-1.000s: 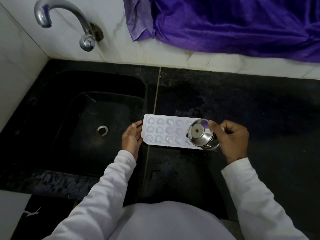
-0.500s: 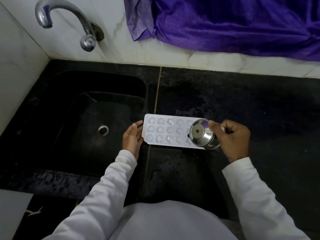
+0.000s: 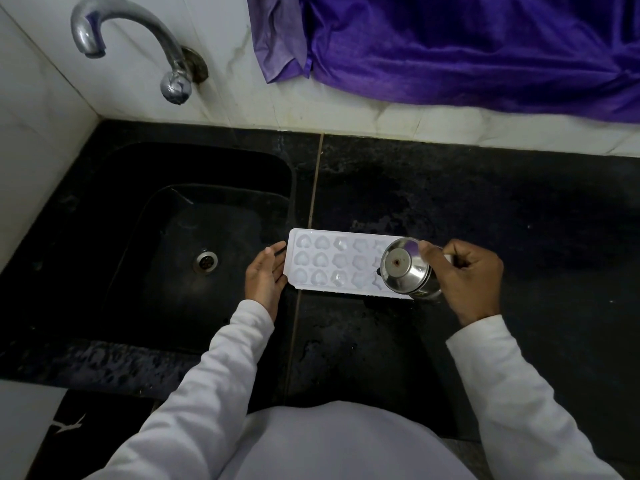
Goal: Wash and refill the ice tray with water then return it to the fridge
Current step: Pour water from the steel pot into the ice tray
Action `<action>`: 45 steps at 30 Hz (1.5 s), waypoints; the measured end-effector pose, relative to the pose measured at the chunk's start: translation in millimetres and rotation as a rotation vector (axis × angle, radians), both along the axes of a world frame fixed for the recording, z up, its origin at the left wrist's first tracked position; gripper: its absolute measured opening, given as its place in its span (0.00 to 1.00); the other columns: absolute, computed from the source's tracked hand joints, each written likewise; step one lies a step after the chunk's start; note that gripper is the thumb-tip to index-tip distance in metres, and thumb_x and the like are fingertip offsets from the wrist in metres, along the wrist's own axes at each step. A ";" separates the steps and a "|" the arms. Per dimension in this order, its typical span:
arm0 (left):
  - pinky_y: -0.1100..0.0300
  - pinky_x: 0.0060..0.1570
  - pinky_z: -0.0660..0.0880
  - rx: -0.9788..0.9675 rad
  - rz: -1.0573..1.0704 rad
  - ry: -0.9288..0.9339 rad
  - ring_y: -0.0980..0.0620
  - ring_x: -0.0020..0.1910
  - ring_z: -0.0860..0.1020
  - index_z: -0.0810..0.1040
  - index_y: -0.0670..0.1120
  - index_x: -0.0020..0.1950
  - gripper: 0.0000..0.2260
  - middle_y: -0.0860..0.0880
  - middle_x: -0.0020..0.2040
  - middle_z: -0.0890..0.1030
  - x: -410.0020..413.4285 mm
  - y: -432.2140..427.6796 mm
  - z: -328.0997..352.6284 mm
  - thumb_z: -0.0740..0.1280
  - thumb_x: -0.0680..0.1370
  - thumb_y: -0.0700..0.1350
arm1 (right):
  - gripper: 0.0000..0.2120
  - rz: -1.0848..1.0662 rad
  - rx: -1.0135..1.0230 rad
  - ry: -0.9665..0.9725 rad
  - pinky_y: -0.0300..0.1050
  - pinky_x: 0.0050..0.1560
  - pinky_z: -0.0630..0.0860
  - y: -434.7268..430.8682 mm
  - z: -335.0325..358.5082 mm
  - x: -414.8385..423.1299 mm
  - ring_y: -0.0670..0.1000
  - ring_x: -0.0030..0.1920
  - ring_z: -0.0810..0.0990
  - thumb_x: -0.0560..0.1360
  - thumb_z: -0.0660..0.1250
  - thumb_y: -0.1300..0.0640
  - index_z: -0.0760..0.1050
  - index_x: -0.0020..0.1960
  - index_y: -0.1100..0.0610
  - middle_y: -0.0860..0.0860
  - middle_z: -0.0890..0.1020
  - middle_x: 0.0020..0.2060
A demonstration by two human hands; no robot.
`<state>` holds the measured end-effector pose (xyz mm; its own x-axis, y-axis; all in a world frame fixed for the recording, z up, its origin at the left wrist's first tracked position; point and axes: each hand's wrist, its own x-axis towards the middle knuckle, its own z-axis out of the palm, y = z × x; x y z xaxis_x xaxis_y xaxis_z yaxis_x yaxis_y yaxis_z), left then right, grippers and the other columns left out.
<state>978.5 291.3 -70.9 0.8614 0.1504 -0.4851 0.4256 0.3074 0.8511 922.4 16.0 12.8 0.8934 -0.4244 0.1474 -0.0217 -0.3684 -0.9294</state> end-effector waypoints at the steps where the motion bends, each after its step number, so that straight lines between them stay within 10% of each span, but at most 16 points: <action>1: 0.49 0.64 0.76 0.000 0.001 0.000 0.45 0.62 0.81 0.79 0.43 0.63 0.16 0.42 0.61 0.83 0.1 -0.1 -0.2 0.57 0.86 0.51 | 0.21 0.002 -0.003 -0.003 0.37 0.31 0.70 0.3 0.5 0.2 0.44 0.25 0.67 0.73 0.75 0.60 0.69 0.27 0.58 0.48 0.70 0.22; 21: 0.49 0.64 0.77 0.000 0.006 0.006 0.45 0.62 0.81 0.79 0.43 0.63 0.16 0.42 0.61 0.83 0.4 0.9 -1.8 0.57 0.86 0.50 | 0.22 -0.004 0.005 -0.027 0.49 0.34 0.73 1.1 5.4 1.6 0.49 0.27 0.68 0.74 0.75 0.59 0.68 0.27 0.59 0.52 0.69 0.23; 34: 0.49 0.63 0.77 0.012 -0.002 0.004 0.45 0.62 0.81 0.79 0.44 0.63 0.15 0.42 0.61 0.83 -0.5 -0.3 2.1 0.57 0.86 0.50 | 0.23 -0.055 0.098 -0.028 0.35 0.32 0.69 -4.8 5.6 -1.8 0.44 0.26 0.65 0.74 0.74 0.60 0.66 0.27 0.60 0.49 0.67 0.23; 45: 0.49 0.65 0.76 0.025 -0.014 0.004 0.46 0.62 0.81 0.77 0.43 0.66 0.17 0.43 0.61 0.83 -0.9 0.8 2.6 0.56 0.86 0.51 | 0.21 -0.090 -0.006 -0.011 0.48 0.35 0.72 -14.1 6.1 -5.6 0.50 0.27 0.68 0.73 0.74 0.59 0.68 0.28 0.60 0.55 0.70 0.24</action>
